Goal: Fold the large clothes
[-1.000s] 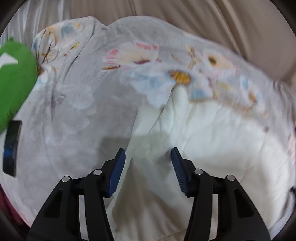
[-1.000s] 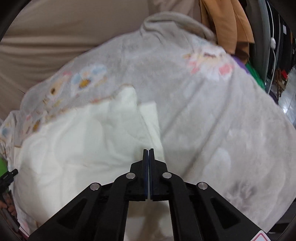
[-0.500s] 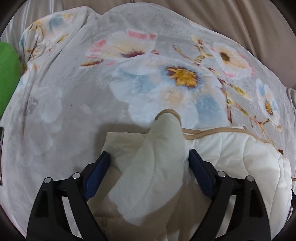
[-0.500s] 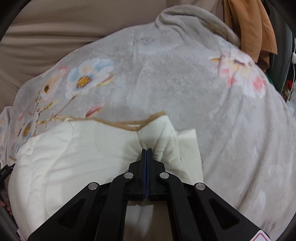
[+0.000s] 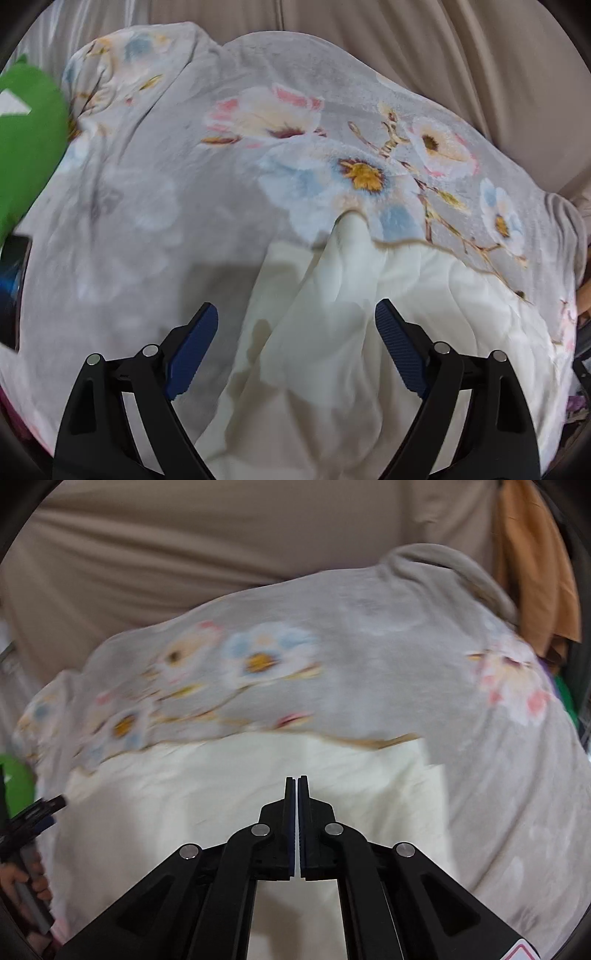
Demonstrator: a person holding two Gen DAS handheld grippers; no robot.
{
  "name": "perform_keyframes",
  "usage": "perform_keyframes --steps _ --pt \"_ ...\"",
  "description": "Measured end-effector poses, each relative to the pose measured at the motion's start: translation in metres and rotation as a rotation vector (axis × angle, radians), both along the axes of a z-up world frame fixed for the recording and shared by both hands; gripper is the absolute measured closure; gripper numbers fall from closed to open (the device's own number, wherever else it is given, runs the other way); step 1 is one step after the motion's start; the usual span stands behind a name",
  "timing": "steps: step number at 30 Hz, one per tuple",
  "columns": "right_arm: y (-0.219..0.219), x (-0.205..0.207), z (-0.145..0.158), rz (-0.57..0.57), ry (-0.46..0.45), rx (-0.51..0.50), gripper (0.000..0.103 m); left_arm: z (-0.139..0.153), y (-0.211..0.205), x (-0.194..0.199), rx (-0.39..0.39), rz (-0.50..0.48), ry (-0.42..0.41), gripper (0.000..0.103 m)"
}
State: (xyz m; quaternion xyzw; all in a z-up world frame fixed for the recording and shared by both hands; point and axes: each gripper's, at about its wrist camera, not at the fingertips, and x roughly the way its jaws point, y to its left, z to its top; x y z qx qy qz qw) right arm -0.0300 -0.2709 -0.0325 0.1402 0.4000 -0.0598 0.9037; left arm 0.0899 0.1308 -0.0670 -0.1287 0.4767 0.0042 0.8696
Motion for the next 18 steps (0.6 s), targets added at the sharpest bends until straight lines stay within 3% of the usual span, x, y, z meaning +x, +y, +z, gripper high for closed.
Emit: perform_keyframes --steps 4,9,12,18 --pt "0.066 -0.005 -0.012 0.167 0.047 0.065 0.102 -0.002 0.026 -0.042 -0.115 0.029 0.069 0.017" --pt "0.119 0.011 -0.042 0.266 0.135 0.065 0.102 -0.027 0.035 -0.076 -0.151 0.066 0.151 0.016" --pt "0.13 0.021 -0.064 0.275 0.189 0.045 0.102 -0.047 0.038 -0.081 -0.184 0.092 0.196 0.014" --pt "0.126 0.03 -0.09 0.257 0.231 0.105 0.103 -0.067 0.039 -0.07 -0.316 0.091 0.221 0.01"
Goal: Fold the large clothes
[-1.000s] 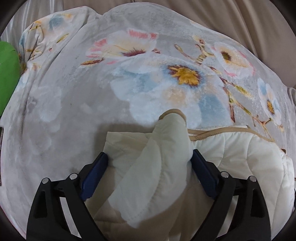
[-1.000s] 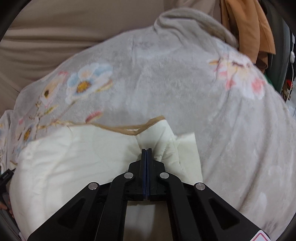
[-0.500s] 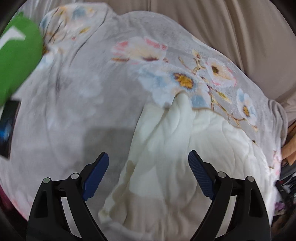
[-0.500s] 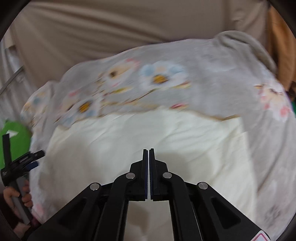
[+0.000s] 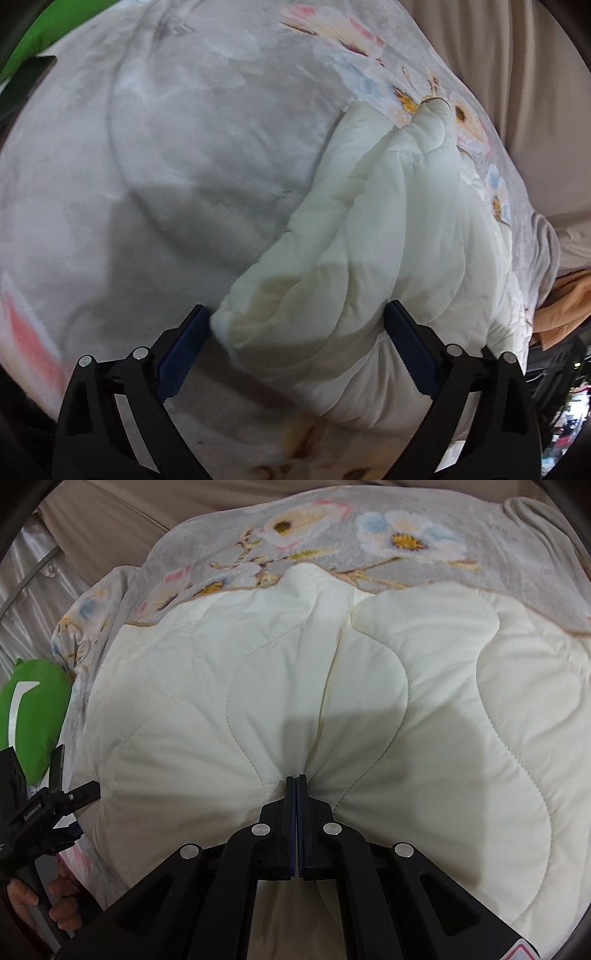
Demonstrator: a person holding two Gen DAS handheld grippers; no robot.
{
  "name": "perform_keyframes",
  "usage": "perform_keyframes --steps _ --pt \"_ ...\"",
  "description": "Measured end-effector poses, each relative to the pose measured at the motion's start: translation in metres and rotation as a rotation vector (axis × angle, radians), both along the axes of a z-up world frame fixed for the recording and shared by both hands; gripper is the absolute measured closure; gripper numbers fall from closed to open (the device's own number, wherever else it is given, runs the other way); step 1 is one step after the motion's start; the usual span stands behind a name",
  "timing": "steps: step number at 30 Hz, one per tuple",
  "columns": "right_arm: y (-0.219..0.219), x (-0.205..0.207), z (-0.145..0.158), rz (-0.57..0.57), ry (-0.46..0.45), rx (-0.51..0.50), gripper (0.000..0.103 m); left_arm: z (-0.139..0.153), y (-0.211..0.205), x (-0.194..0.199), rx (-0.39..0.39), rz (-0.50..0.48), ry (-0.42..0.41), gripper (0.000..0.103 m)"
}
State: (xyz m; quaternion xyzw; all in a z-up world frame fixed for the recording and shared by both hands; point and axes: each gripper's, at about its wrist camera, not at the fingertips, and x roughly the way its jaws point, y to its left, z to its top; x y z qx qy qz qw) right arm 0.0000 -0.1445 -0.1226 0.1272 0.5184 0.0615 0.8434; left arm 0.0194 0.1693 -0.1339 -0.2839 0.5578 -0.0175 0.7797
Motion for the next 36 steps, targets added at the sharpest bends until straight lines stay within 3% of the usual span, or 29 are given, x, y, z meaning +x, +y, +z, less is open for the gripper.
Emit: perform_keyframes --steps 3,5,8,11,14,17,21,25,30,36 --pt "-0.002 0.003 -0.005 -0.01 0.003 0.012 0.103 0.002 -0.002 0.007 -0.032 -0.016 -0.009 0.017" --pt "-0.002 0.004 -0.006 -0.013 0.007 0.014 0.103 0.01 -0.004 0.008 -0.074 -0.05 -0.04 0.055" --pt "-0.004 0.005 -0.004 -0.015 0.016 0.017 0.103 0.043 -0.01 0.006 -0.084 -0.113 -0.112 0.073" --pt "-0.012 -0.001 0.005 -0.051 0.016 0.051 0.103 0.088 -0.02 -0.002 -0.126 -0.178 -0.204 0.076" --pt "-0.019 -0.024 0.026 -0.06 -0.027 0.067 0.101 0.14 -0.049 -0.017 -0.11 -0.284 -0.312 0.077" --pt "-0.024 -0.057 0.042 -0.035 -0.056 0.063 0.101 0.169 -0.076 -0.03 -0.102 -0.362 -0.374 0.077" --pt "-0.02 -0.08 0.018 -0.013 0.001 0.064 0.102 0.187 -0.111 -0.034 -0.095 -0.465 -0.405 0.078" --pt "-0.023 -0.079 -0.013 -0.028 0.009 0.126 0.102 0.187 -0.167 -0.036 -0.074 -0.603 -0.396 0.078" --pt "-0.053 -0.108 -0.002 -0.071 -0.026 0.258 0.102 0.182 -0.241 -0.043 -0.065 -0.779 -0.43 0.078" --pt "-0.118 -0.181 0.022 -0.211 -0.065 0.18 0.1 0.131 -0.341 -0.045 -0.004 -0.94 -0.354 0.078"
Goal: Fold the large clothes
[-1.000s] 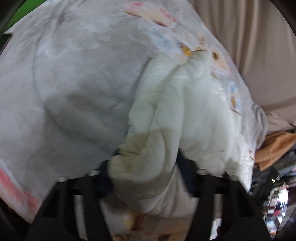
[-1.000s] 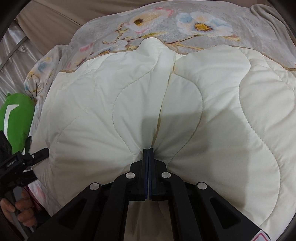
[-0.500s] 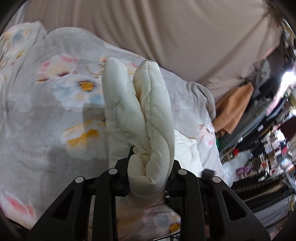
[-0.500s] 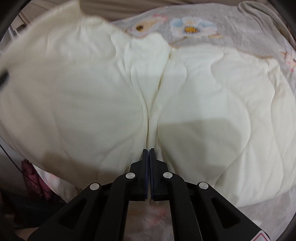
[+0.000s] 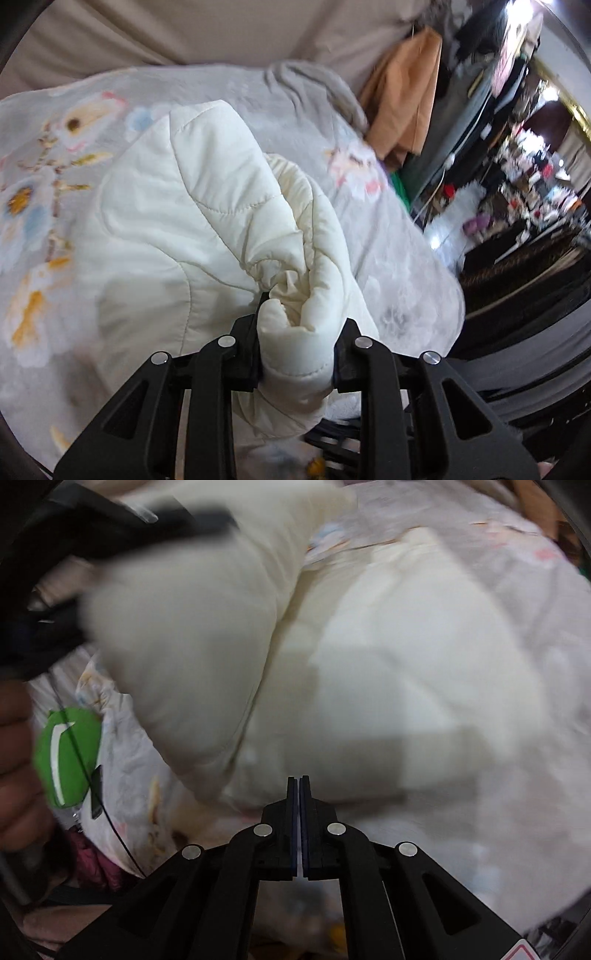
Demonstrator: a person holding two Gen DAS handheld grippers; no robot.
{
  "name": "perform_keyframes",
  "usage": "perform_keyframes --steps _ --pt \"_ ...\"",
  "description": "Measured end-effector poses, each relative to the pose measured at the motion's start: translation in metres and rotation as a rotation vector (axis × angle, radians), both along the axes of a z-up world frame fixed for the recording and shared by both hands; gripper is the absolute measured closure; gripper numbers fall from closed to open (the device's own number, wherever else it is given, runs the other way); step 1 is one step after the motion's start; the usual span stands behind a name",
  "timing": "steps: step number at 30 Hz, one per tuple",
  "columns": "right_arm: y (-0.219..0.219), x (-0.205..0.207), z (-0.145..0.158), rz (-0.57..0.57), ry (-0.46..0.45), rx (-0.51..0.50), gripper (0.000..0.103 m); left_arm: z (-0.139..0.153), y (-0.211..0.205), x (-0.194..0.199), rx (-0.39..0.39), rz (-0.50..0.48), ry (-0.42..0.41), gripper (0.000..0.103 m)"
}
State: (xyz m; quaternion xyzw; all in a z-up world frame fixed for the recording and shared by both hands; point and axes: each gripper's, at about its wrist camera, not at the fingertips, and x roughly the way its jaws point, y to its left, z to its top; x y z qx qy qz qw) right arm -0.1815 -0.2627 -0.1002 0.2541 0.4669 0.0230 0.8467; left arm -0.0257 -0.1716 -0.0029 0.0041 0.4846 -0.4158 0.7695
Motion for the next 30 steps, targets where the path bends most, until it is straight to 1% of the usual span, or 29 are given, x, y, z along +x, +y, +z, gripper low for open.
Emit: perform_keyframes --steps 2,3,5,8,9,11,13,14,15,16,17,18,20,22,23,24,26,27,29,30 --pt "-0.025 -0.02 0.005 -0.061 0.001 -0.025 0.099 -0.025 -0.026 -0.003 0.05 -0.024 0.02 0.078" --pt "-0.035 -0.029 0.007 -0.087 0.003 -0.032 0.098 -0.039 -0.039 -0.006 0.082 -0.038 0.02 0.078" --pt "-0.054 -0.044 0.011 -0.134 0.007 -0.045 0.098 -0.056 -0.057 -0.014 0.129 -0.055 0.007 0.078" --pt "-0.077 -0.056 0.014 -0.186 0.01 -0.065 0.096 -0.073 -0.075 -0.025 0.188 -0.071 -0.029 0.077" --pt "-0.085 -0.057 0.016 -0.2 0.007 -0.073 0.096 -0.075 -0.077 -0.025 0.197 -0.068 -0.031 0.076" --pt "-0.094 -0.056 0.025 -0.217 -0.011 -0.088 0.095 -0.067 -0.074 -0.022 0.176 -0.05 -0.006 0.069" --pt "-0.103 -0.051 0.043 -0.227 -0.063 -0.113 0.093 -0.043 -0.06 -0.02 0.119 0.0 0.007 0.063" --pt "-0.106 -0.052 0.047 -0.22 -0.089 -0.121 0.091 -0.028 -0.048 -0.022 0.09 0.029 0.001 0.057" --pt "-0.109 -0.048 0.056 -0.209 -0.113 -0.137 0.086 -0.015 -0.042 -0.022 0.067 0.044 -0.001 0.053" --pt "-0.112 -0.048 0.063 -0.196 -0.133 -0.148 0.08 -0.002 -0.031 -0.023 0.037 0.061 -0.002 0.047" --pt "-0.116 -0.039 0.071 -0.174 -0.156 -0.155 0.065 0.009 -0.019 -0.024 0.007 0.082 0.0 0.043" --pt "-0.116 -0.031 0.079 -0.153 -0.18 -0.157 0.054 0.023 -0.002 -0.026 -0.028 0.116 0.001 0.041" --pt "-0.114 -0.02 0.092 -0.105 -0.222 -0.142 0.047 0.04 0.025 -0.028 -0.072 0.184 -0.003 0.033" --pt "-0.107 -0.009 0.104 -0.054 -0.252 -0.132 0.042 0.058 0.056 -0.028 -0.11 0.282 -0.03 0.031" --pt "-0.1 0.0 0.108 -0.022 -0.266 -0.128 0.038 0.063 0.072 -0.028 -0.103 0.345 -0.052 0.029" --pt "-0.093 0.006 0.109 0.014 -0.274 -0.12 0.036 0.064 0.078 -0.026 -0.084 0.387 -0.061 0.029" --pt "-0.073 0.021 0.107 0.079 -0.268 -0.097 0.034 0.058 0.095 -0.02 -0.041 0.455 -0.055 0.029" --pt "-0.061 0.027 0.101 0.108 -0.251 -0.09 0.033 0.05 0.101 -0.017 0.001 0.5 -0.041 0.029" --pt "-0.048 0.044 0.088 0.147 -0.201 -0.104 0.033 0.038 0.109 -0.015 0.028 0.529 -0.025 0.03" --pt "-0.044 0.052 0.081 0.156 -0.172 -0.113 0.036 0.034 0.11 -0.015 0.038 0.541 -0.024 0.03"
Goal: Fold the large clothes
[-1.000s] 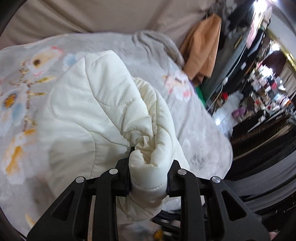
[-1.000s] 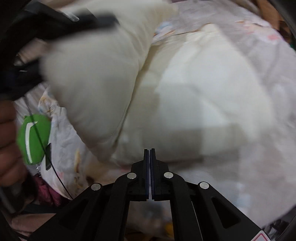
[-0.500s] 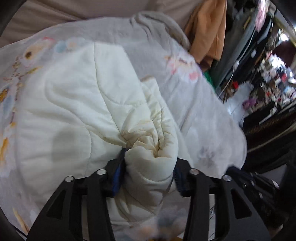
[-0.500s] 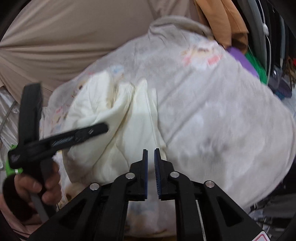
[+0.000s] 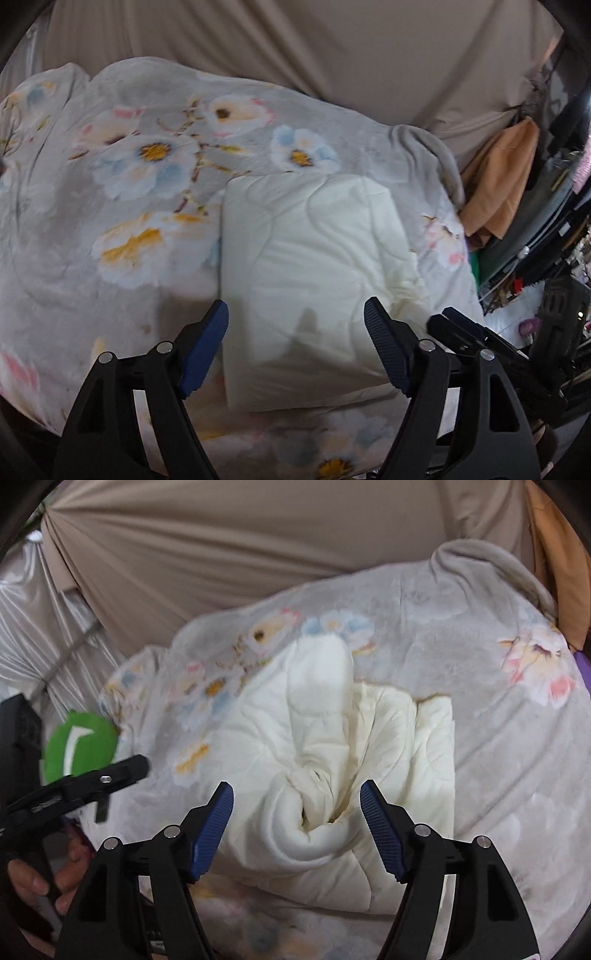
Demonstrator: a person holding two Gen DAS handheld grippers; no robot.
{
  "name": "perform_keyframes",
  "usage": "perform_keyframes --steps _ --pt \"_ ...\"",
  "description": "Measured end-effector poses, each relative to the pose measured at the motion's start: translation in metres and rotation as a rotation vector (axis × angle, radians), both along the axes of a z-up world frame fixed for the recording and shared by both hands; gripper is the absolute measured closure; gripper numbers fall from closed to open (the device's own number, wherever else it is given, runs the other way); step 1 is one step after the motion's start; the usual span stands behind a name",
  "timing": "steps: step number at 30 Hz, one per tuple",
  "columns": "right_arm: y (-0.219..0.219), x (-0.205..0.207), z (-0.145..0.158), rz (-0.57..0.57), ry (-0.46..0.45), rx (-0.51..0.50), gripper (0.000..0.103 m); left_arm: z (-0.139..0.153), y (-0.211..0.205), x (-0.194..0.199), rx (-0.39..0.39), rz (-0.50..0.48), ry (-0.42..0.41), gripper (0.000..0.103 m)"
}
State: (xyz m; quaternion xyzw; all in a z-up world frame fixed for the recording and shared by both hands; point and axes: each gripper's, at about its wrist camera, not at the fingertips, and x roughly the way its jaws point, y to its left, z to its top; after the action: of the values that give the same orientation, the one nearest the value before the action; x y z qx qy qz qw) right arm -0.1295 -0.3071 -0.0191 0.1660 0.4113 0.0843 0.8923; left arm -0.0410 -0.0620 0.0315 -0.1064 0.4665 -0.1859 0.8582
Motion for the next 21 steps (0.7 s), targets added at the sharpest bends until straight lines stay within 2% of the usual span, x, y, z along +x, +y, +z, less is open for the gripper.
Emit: perform_keyframes --steps 1,2,4,6,9,12,14,17,19,21 --pt "0.001 0.006 -0.006 0.005 0.017 0.005 0.043 -0.004 -0.001 -0.001 0.009 0.005 0.004 0.03" --pt "-0.002 0.011 -0.012 0.004 0.035 0.018 0.071 -0.006 -0.002 -0.001 0.011 0.01 0.01 0.03" --pt "-0.012 0.012 -0.014 0.003 0.038 0.096 0.084 -0.008 -0.006 -0.001 0.0 0.009 0.018 0.03" --pt "-0.024 -0.003 -0.002 -0.01 -0.016 0.161 0.092 -0.004 -0.01 -0.002 0.003 -0.006 0.01 0.03" --pt "-0.044 -0.032 0.002 -0.08 -0.039 0.169 0.095 -0.004 -0.025 0.0 0.018 -0.049 -0.003 0.03" --pt "-0.065 -0.044 -0.045 -0.156 0.074 0.181 0.096 -0.021 -0.052 0.003 0.06 -0.113 0.011 0.03" --pt "-0.069 -0.048 -0.08 -0.184 0.136 0.148 0.097 -0.039 -0.069 0.005 0.085 -0.16 0.038 0.033" --pt "-0.069 -0.048 -0.111 -0.213 0.163 0.135 0.097 -0.064 -0.093 0.004 0.179 -0.194 0.034 0.031" --pt "-0.066 -0.046 -0.111 -0.202 0.153 0.119 0.097 -0.073 -0.103 0.002 0.255 -0.205 0.004 0.028" --pt "-0.063 -0.044 -0.099 -0.188 0.155 0.094 0.093 -0.078 -0.104 0.006 0.273 -0.192 0.005 0.028"
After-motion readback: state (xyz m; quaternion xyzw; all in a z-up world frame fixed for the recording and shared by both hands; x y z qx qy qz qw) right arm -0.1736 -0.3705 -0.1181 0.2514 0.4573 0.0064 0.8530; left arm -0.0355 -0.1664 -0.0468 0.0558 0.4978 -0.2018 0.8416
